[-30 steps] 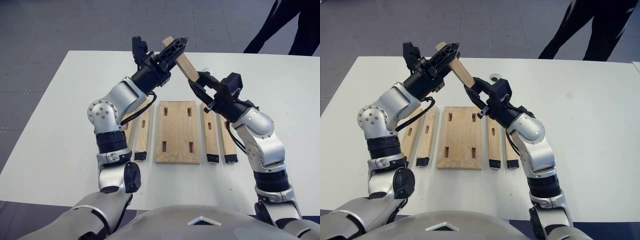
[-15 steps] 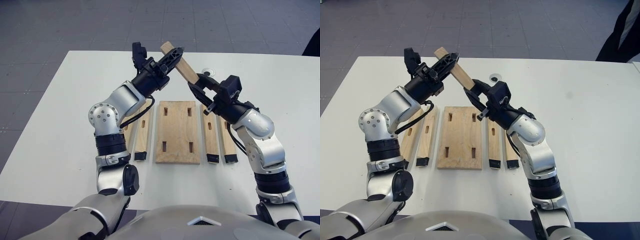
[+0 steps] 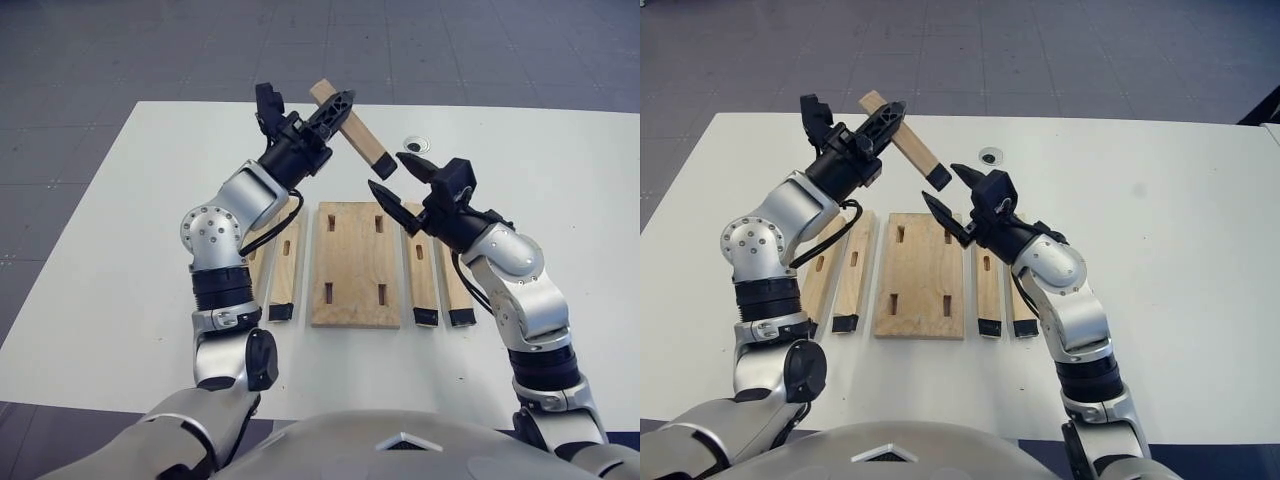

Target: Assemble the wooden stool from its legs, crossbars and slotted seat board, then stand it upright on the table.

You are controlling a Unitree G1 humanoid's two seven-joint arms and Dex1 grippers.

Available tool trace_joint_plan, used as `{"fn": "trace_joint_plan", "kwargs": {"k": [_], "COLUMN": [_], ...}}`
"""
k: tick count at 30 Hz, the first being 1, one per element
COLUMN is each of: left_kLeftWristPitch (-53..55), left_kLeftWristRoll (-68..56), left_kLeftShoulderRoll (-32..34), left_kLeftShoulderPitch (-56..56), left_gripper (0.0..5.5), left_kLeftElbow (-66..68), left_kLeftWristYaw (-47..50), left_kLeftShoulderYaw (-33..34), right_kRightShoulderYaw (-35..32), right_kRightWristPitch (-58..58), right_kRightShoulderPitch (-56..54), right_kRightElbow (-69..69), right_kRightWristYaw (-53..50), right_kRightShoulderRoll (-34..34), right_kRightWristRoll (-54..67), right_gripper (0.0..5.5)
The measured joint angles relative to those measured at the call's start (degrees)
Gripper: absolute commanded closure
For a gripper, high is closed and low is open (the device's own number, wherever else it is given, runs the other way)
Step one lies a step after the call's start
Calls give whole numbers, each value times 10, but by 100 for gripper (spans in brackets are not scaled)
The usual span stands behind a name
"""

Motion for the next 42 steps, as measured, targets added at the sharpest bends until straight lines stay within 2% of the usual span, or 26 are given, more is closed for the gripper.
{"fn": "trace_joint_plan", "kwargs": {"k": [4, 8, 10, 12, 14, 20, 42], "left_kLeftWristPitch": [-52, -109, -130, -165, -206, -279, -326], "left_kLeftWristRoll": [107, 216, 257, 318, 373, 438, 466], "left_kLeftShoulderRoll": [72, 134, 126, 105, 104, 98, 55], "left_kLeftShoulderPitch": [49, 151, 248, 358, 403, 419, 421], "left_gripper": [508, 508, 508, 508, 508, 508, 508], "left_kLeftElbow": [-47, -194, -271, -317, -325, -310, -249], "left_kLeftWristYaw": [-2, 40, 64, 74, 74, 60, 28], "left_kLeftShoulderYaw": [-3, 21, 20, -14, -35, -51, -81], "right_kRightShoulderYaw": [-44, -53, -53, -55, -62, -61, -49], "right_kRightWristPitch": [32, 41, 40, 40, 40, 40, 40], "right_kRightShoulderPitch": [20, 41, 60, 79, 102, 141, 137], "right_kRightElbow": [-3, -2, 5, 5, -3, -17, -17], "right_kRightWristYaw": [-11, -38, -55, -78, -99, -113, -101], "right_kRightShoulderRoll": [-11, -16, -15, -13, -7, -3, -4], "right_kRightWristRoll": [17, 0, -13, -30, -39, -57, -72], "right_gripper": [248, 248, 248, 248, 248, 248, 248]}}
